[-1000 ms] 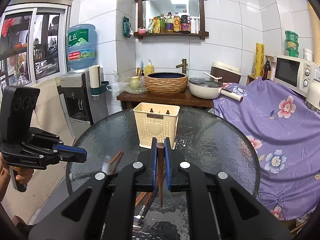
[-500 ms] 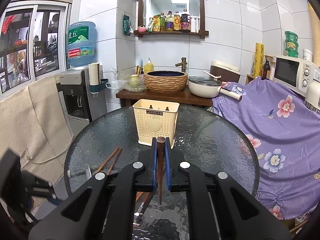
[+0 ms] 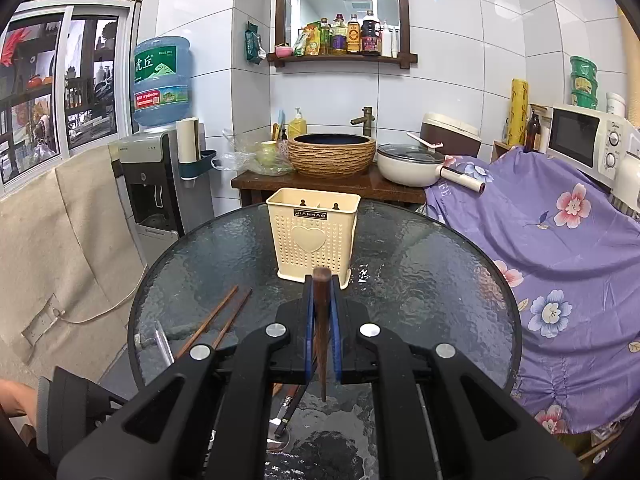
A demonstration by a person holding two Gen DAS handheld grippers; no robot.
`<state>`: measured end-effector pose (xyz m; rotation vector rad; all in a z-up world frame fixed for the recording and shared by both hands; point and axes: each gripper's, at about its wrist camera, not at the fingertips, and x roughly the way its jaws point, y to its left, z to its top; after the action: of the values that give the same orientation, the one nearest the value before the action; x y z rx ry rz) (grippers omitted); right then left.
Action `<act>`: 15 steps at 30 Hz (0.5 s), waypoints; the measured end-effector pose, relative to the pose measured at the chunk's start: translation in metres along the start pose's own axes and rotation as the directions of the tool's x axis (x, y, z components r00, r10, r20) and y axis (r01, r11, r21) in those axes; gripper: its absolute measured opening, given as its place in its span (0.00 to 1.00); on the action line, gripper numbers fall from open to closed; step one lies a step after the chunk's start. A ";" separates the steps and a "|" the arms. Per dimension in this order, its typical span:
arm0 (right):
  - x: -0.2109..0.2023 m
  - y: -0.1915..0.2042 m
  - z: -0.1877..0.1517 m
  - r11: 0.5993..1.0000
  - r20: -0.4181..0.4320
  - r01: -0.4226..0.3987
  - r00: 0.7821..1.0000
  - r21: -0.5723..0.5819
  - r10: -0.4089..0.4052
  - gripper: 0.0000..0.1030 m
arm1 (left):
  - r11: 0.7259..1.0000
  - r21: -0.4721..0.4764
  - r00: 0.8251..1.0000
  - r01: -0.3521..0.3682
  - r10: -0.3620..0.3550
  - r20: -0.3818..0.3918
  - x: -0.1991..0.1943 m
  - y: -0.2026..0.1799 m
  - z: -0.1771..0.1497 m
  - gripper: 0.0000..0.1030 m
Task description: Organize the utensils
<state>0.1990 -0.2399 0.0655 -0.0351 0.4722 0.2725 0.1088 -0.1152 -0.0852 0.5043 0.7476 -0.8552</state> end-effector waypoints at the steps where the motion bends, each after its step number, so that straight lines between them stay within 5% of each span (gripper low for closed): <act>1: 0.000 0.000 0.000 1.000 0.000 0.002 1.000 -0.003 -0.002 0.07 | 1.000 -0.009 1.000 0.001 -0.001 -0.006 0.002 0.002 0.000 0.13; 7: 0.000 0.001 -0.001 1.000 0.001 0.006 1.000 -0.007 -0.006 0.07 | 0.999 -0.035 1.000 -0.006 0.006 0.005 0.002 0.007 0.000 0.03; 15: 0.002 -0.008 -0.009 1.000 -0.024 0.013 1.000 0.005 -0.013 0.06 | 0.999 -0.038 0.999 -0.015 0.017 0.051 -0.007 0.011 0.007 0.02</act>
<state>0.1993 -0.2476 0.0565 -0.0364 0.4964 0.2580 0.1170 -0.1102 -0.0742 0.4528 0.7104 -0.8348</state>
